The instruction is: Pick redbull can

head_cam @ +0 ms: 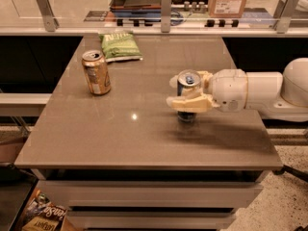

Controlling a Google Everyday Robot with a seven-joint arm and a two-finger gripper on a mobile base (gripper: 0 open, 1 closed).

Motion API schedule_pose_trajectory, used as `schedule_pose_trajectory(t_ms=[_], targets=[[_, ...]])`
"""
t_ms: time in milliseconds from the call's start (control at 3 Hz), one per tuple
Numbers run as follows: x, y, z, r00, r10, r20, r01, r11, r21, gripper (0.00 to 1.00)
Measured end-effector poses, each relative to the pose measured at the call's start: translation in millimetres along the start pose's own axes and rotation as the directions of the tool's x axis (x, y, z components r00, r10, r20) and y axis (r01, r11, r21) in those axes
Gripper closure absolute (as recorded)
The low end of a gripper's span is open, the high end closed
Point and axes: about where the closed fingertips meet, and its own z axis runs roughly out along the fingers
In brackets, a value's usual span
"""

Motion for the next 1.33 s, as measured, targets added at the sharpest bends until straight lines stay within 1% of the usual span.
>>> schedule_pose_trajectory(t_ms=[333, 667, 1000, 1333], targets=[[-25.5, 1.3, -8.4, 0.999, 0.004, 0.032, -0.005, 0.9999, 0.01, 1.0], [-57.5, 1.6, -15.3, 0.999, 0.013, 0.038, -0.014, 0.9993, 0.036, 1.0], [-112.4, -0.1, -16.8, 0.999, 0.032, -0.017, -0.031, 0.9965, 0.077, 1.0], [-112.5, 0.0, -16.7, 0.999, 0.032, -0.017, -0.031, 0.9965, 0.077, 1.0]])
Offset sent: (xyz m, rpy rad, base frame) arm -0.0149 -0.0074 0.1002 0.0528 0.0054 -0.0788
